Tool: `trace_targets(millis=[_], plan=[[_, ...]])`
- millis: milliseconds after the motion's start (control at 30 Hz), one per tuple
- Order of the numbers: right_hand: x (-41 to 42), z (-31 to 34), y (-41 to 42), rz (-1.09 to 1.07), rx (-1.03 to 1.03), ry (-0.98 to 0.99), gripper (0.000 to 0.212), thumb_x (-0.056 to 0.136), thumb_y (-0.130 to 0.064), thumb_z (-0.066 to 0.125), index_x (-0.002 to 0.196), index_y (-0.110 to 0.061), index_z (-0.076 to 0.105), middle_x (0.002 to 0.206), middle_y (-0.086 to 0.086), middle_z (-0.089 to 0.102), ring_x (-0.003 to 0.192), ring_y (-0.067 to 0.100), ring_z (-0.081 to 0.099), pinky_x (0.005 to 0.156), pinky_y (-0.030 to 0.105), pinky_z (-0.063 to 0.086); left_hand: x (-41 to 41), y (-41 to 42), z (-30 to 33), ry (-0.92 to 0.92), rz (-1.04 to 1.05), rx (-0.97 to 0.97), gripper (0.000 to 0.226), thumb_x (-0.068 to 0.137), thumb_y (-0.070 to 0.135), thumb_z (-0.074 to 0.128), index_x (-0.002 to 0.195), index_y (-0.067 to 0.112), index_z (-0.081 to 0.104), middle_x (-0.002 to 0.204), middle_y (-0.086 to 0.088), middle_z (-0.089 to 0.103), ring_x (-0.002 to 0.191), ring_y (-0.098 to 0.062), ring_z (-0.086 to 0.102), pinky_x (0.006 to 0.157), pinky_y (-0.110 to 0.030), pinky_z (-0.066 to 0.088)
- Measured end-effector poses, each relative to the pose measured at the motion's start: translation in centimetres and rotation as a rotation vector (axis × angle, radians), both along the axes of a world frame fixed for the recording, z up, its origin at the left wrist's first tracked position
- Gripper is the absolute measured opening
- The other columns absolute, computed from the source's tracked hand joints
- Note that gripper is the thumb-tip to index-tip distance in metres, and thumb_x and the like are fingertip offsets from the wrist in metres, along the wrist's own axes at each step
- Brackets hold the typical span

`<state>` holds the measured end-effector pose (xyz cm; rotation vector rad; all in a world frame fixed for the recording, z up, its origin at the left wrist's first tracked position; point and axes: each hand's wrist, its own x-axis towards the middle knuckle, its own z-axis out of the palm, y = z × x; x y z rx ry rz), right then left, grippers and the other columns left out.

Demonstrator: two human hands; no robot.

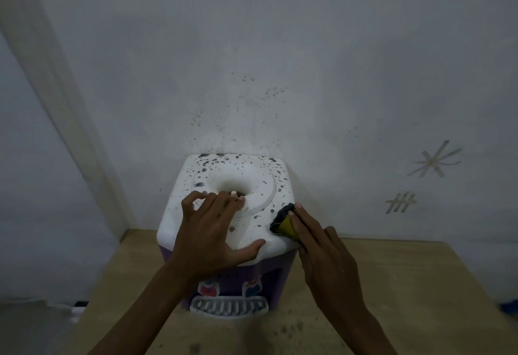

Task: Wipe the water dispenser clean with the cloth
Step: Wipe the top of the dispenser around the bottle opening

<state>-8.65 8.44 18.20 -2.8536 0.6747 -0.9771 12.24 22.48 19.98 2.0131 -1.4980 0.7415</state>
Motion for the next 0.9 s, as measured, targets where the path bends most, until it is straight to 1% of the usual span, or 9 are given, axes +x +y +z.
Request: trace_targets(millis=[100,133,200,300,400,500,600,767,900], plan=[[0.3,-0.1,0.2,0.002,-0.01,0.011,0.09,0.075,0.015,0.075,0.153,-0.019,0.048,0.162,-0.008,0.042,0.082,0.014,0.038,0.056,0.026,0.046,-0.3,0.0,0.0,0.003,0.006,-0.015,0.079,0.075,0.08,0.065,0.119,0.015,0.072,0.119,0.002,0.069,0.111,-0.019,0.065,0.104,-0.046,0.032],[0.3,-0.1,0.5,0.011,-0.008,0.009,0.089,0.076,0.014,0.075,0.154,-0.02,0.048,0.162,-0.008,0.042,0.082,0.014,0.036,0.056,0.027,0.046,-0.3,0.1,0.1,0.011,0.004,-0.012,0.078,0.075,0.079,0.066,0.12,0.016,0.071,0.12,0.003,0.069,0.111,-0.019,0.065,0.105,-0.046,0.032],[0.1,-0.4,0.9,0.025,-0.004,0.001,0.086,0.079,0.012,0.075,0.153,-0.022,0.048,0.161,-0.009,0.042,0.081,0.016,0.041,0.055,0.029,0.049,-0.4,0.1,0.1,0.028,0.004,-0.011,0.077,0.074,0.078,0.068,0.121,0.017,0.07,0.122,0.003,0.069,0.113,-0.019,0.064,0.106,-0.046,0.031],[-0.7,-0.8,1.1,0.003,0.022,-0.009,0.083,0.079,0.01,0.075,0.151,-0.023,0.052,0.16,-0.012,0.044,0.083,0.016,0.044,0.057,0.026,0.048,-0.5,0.2,0.1,0.04,0.003,-0.01,0.076,0.074,0.077,0.069,0.122,0.018,0.069,0.123,0.004,0.068,0.114,-0.018,0.064,0.106,-0.047,0.032],[-0.3,-0.7,0.3,-0.021,0.034,-0.06,0.076,0.08,0.011,0.075,0.147,-0.02,0.057,0.154,-0.01,0.051,0.082,0.018,0.047,0.058,0.032,0.05,-0.4,0.3,0.0,0.073,0.004,-0.002,0.076,0.074,0.077,0.07,0.123,0.019,0.068,0.124,0.006,0.067,0.115,-0.018,0.064,0.106,-0.05,0.034],[1.3,0.1,-0.2,-0.019,0.046,-0.067,0.072,0.081,0.012,0.072,0.145,-0.019,0.059,0.151,-0.006,0.055,0.082,0.019,0.046,0.06,0.034,0.049,-0.3,0.3,0.0,0.083,0.004,0.008,0.077,0.074,0.078,0.069,0.124,0.02,0.068,0.124,0.007,0.066,0.115,-0.018,0.064,0.105,-0.049,0.034],[1.8,0.3,0.3,0.021,0.036,-0.043,0.072,0.082,0.011,0.072,0.145,-0.022,0.06,0.153,-0.008,0.053,0.083,0.017,0.044,0.06,0.034,0.05,-0.2,0.4,0.1,0.087,0.004,0.02,0.077,0.075,0.079,0.067,0.124,0.021,0.068,0.124,0.007,0.066,0.115,-0.018,0.064,0.105,-0.049,0.033],[-0.5,-0.4,0.8,0.018,0.027,-0.035,0.07,0.079,0.009,0.076,0.141,-0.022,0.064,0.149,-0.011,0.057,0.082,0.012,0.035,0.058,0.025,0.045,-0.4,0.4,0.2,0.073,0.022,0.012,0.075,0.074,0.079,0.067,0.121,0.021,0.069,0.12,0.008,0.066,0.112,-0.017,0.064,0.104,-0.048,0.031],[0.3,-0.1,0.4,-0.047,0.051,-0.07,0.064,0.081,0.011,0.073,0.137,-0.02,0.065,0.145,-0.008,0.061,0.081,0.017,0.045,0.061,0.032,0.048,-0.5,0.4,0.2,0.088,0.021,0.014,0.074,0.074,0.079,0.067,0.122,0.022,0.068,0.122,0.008,0.065,0.112,-0.018,0.063,0.102,-0.05,0.034]])
